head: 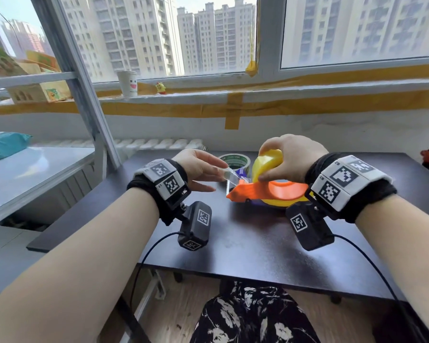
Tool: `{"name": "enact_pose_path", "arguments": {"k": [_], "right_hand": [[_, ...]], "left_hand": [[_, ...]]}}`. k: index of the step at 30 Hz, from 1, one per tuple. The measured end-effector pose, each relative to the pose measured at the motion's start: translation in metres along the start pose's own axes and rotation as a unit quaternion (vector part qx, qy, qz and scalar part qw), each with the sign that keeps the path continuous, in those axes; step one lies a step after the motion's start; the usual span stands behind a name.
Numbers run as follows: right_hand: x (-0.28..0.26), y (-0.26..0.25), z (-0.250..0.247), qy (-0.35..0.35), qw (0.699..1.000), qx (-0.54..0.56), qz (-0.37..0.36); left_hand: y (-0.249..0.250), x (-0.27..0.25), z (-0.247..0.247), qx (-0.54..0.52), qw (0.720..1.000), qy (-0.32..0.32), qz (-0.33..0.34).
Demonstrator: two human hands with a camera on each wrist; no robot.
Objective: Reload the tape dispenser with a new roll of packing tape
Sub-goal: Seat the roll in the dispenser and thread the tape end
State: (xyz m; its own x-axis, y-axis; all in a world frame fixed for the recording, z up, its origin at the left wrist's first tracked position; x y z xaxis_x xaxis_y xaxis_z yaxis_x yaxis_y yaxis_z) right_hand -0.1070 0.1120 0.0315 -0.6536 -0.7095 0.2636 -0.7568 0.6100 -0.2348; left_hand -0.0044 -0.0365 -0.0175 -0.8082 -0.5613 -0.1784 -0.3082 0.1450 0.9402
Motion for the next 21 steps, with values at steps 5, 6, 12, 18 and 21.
{"name": "enact_pose_path", "arguments": {"k": [5,6,12,18,21], "right_hand": [[0.000,-0.008,0.002,-0.001,1.000,-0.031,-0.002],[0.000,-0.008,0.001,-0.001,0.999,-0.032,0.000],[-0.004,-0.002,-0.001,0.005,1.000,-0.007,0.010],[-0.004,0.009,-0.003,-0.001,0.998,0.060,0.013],[-0.005,0.018,-0.007,0.006,0.996,0.090,0.013]], "left_hand": [[0.007,0.000,0.009,0.064,0.996,0.064,0.010],[0.007,0.000,0.011,0.073,0.995,0.071,0.015],[0.005,0.001,0.014,0.083,0.990,0.115,0.013],[0.008,-0.004,0.015,0.090,0.986,0.136,0.009],[0.016,-0.010,0.016,0.118,0.982,0.146,0.013]]}}
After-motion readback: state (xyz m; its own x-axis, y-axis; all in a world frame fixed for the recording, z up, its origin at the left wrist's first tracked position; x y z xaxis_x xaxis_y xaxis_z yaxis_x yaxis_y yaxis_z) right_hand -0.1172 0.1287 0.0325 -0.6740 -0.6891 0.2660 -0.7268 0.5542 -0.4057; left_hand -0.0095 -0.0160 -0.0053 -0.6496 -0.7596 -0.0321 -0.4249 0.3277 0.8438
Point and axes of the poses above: each hand's wrist, its own x-axis towards the middle knuckle, its own z-axis out of the palm, y = z × x, the point moved 9 cm from there along x, towards the middle knuckle, and after that the axes turned 4 degrees about y, right-handed, at the moved point
